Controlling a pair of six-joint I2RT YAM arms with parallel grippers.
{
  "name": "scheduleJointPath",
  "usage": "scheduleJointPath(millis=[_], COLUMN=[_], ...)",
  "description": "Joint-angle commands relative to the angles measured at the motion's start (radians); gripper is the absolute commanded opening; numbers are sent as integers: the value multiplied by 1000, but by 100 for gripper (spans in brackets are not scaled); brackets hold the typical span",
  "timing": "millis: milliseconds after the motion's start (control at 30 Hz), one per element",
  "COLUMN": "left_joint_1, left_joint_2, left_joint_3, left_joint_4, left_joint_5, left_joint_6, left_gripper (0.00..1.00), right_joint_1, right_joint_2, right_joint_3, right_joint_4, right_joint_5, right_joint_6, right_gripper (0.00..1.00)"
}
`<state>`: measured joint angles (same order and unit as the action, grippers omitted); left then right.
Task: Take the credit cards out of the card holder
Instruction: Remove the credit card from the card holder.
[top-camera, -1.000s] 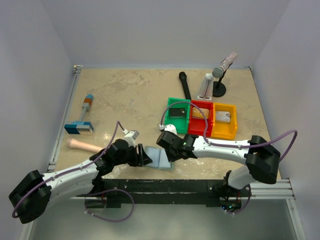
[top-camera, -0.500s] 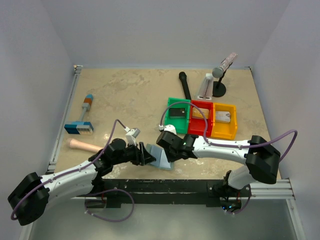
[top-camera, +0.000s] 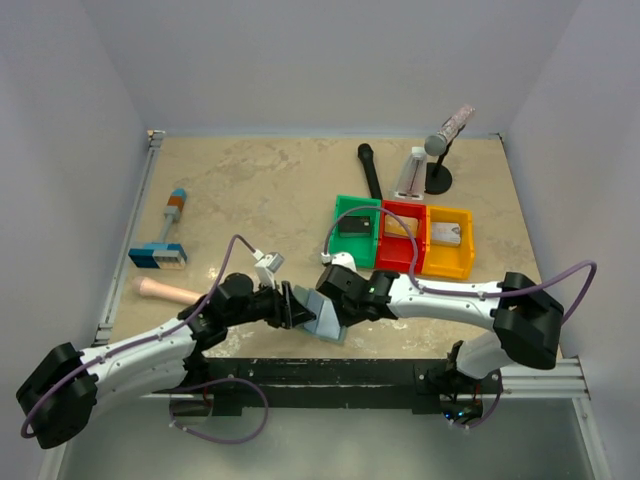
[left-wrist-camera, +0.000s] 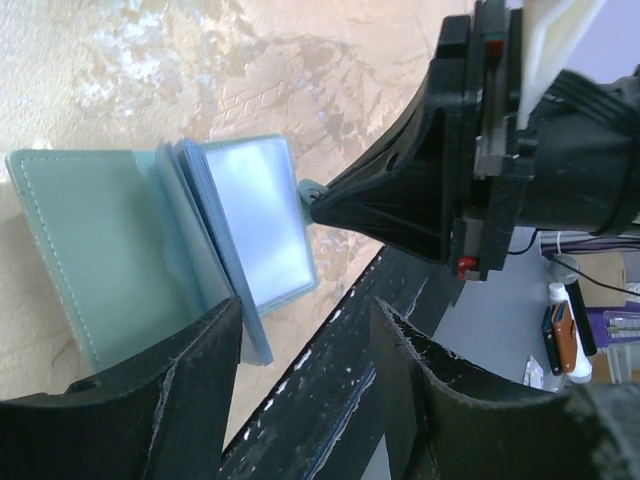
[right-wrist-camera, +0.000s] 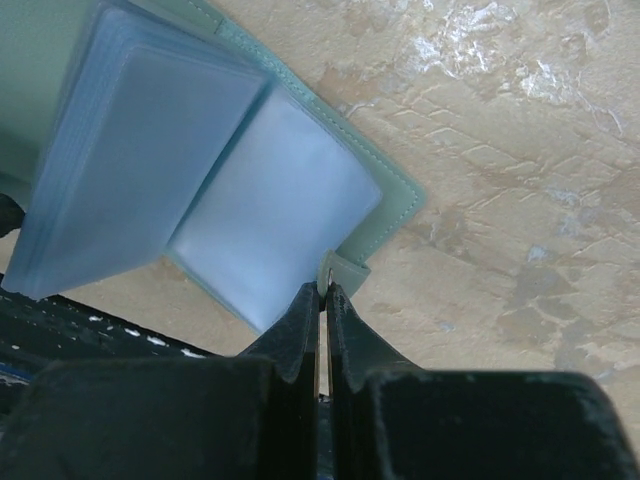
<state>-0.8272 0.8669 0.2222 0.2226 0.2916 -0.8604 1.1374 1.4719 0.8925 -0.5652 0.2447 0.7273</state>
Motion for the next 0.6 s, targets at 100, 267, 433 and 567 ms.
scheduleJointPath(millis=[100, 267, 433, 567], left_joint_1=[-16, -36, -46, -46], left_joint_2=[3, 37, 11, 1], left_joint_3=[77, 94, 109, 126], left_joint_4=[26, 34, -58, -213], left_joint_5=[0, 3, -98, -225], left_joint_6=[44, 46, 49, 60], left_gripper=[59, 59, 58, 59], right_joint_1=[-4, -5, -10, -25], right_joint_2=[-56, -59, -67, -71], right_joint_3=[-33, -38, -50, -69], right_joint_4=[-2, 5, 8, 16], right_joint_5=[22, 19, 19, 10], right_joint_6=[35, 35, 38, 40], right_gripper=[0, 0, 0, 0])
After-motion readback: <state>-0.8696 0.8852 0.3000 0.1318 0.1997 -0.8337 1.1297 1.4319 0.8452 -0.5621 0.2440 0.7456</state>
